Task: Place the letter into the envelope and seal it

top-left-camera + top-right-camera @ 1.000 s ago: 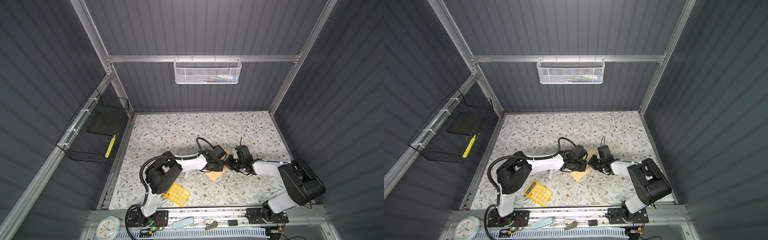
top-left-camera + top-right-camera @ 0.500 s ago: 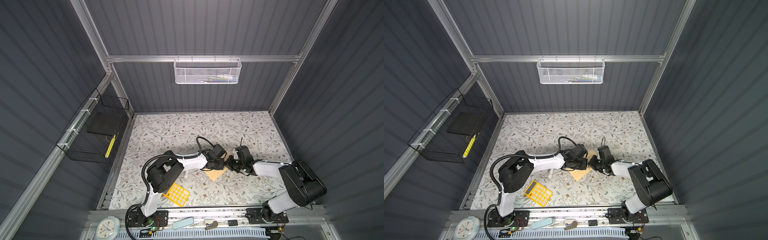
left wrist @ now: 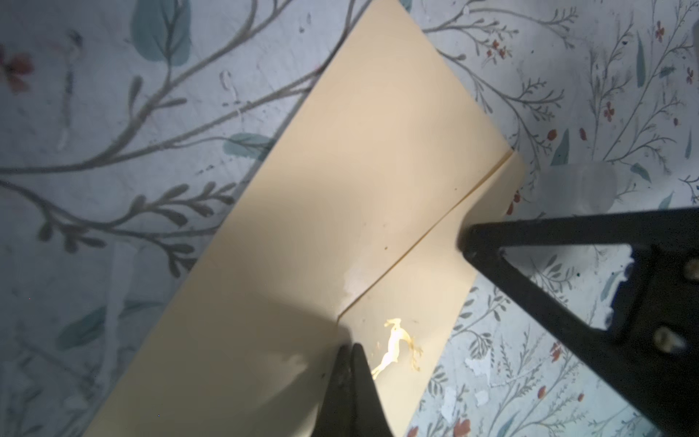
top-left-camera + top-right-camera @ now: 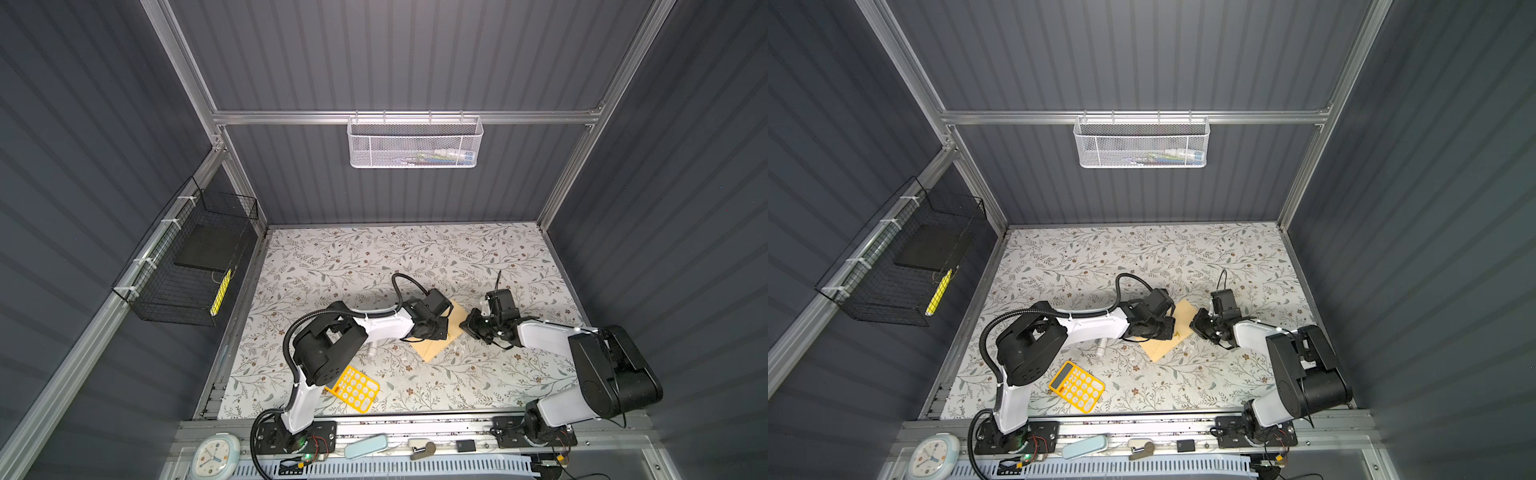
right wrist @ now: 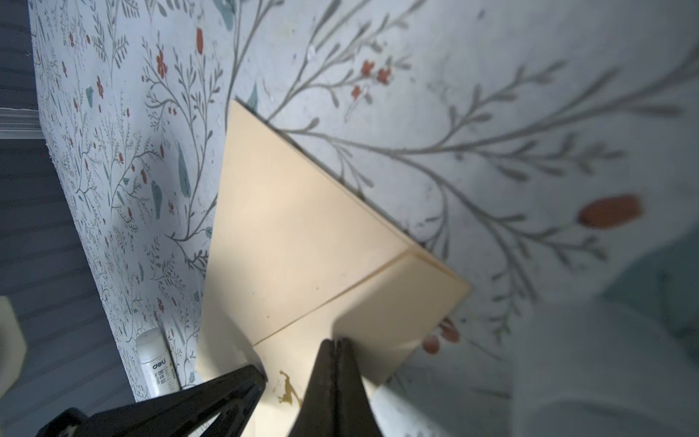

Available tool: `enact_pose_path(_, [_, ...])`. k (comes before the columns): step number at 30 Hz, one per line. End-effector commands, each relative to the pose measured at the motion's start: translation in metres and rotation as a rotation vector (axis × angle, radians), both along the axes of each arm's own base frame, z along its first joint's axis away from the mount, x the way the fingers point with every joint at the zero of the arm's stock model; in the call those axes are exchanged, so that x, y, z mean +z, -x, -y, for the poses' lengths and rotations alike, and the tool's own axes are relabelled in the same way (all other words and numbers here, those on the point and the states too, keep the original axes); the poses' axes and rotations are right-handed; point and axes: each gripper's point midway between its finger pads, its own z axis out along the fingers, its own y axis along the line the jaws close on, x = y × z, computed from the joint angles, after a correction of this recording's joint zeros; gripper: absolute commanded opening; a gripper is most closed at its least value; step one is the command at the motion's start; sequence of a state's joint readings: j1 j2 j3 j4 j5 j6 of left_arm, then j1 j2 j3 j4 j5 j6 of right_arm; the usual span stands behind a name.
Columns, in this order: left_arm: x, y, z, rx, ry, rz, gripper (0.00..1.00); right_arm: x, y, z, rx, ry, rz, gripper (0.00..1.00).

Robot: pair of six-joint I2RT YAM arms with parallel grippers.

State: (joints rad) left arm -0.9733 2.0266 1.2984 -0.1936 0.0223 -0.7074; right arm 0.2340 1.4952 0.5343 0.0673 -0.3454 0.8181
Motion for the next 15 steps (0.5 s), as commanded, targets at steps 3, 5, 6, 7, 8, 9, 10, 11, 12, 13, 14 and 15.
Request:
enact_pose_path(3, [-0.041, 0.016, -0.03, -0.001, -0.131, -0.081, 0.05, -0.016, 0.008, 0.026, -0.03, 0.078, -0.076, 0.0])
enact_pose_path(5, [-0.043, 0.016, -0.03, -0.002, -0.131, -0.086, 0.05, -0.014, 0.002, 0.027, -0.03, 0.071, -0.07, 0.0])
enact_pose_path(6, [-0.043, 0.017, -0.029, -0.004, -0.131, -0.087, 0.05, -0.013, -0.001, 0.028, -0.03, 0.066, -0.065, 0.0])
enact_pose_path(7, [-0.043, 0.017, -0.029, -0.004, -0.131, -0.088, 0.05, -0.012, -0.004, 0.028, -0.031, 0.065, -0.058, 0.0])
enact_pose_path(8, [-0.043, 0.016, -0.029, -0.004, -0.13, -0.087, 0.04, -0.009, -0.006, 0.022, -0.01, 0.031, -0.054, 0.0])
enact_pose_path(9, [-0.044, 0.016, -0.029, -0.004, -0.13, -0.088, 0.05, -0.007, -0.009, 0.021, -0.007, 0.027, -0.047, 0.0])
enact_pose_path(10, [-0.044, 0.016, -0.028, -0.007, -0.129, -0.088, 0.04, -0.006, -0.011, 0.021, -0.006, 0.027, -0.045, 0.0])
enact_pose_path(11, [-0.044, 0.016, -0.028, -0.007, -0.128, -0.09, 0.04, -0.005, -0.012, 0.02, -0.005, 0.024, -0.042, 0.0])
enact_pose_path(12, [-0.044, 0.017, -0.027, -0.011, -0.129, -0.09, 0.04, -0.004, -0.014, 0.02, -0.002, 0.022, -0.038, 0.0])
enact_pose_path(13, [-0.045, 0.016, -0.027, -0.011, -0.128, -0.091, 0.05, -0.004, -0.015, 0.019, 0.0, 0.02, -0.039, 0.0])
enact_pose_path(14, [-0.045, 0.017, -0.027, -0.012, -0.127, -0.094, 0.05, -0.004, -0.015, 0.018, 0.003, 0.014, -0.041, 0.0])
enact_pose_path(15, [-0.046, 0.016, -0.026, -0.013, -0.125, -0.094, 0.04, -0.005, -0.016, 0.017, 0.005, 0.008, -0.041, 0.0])
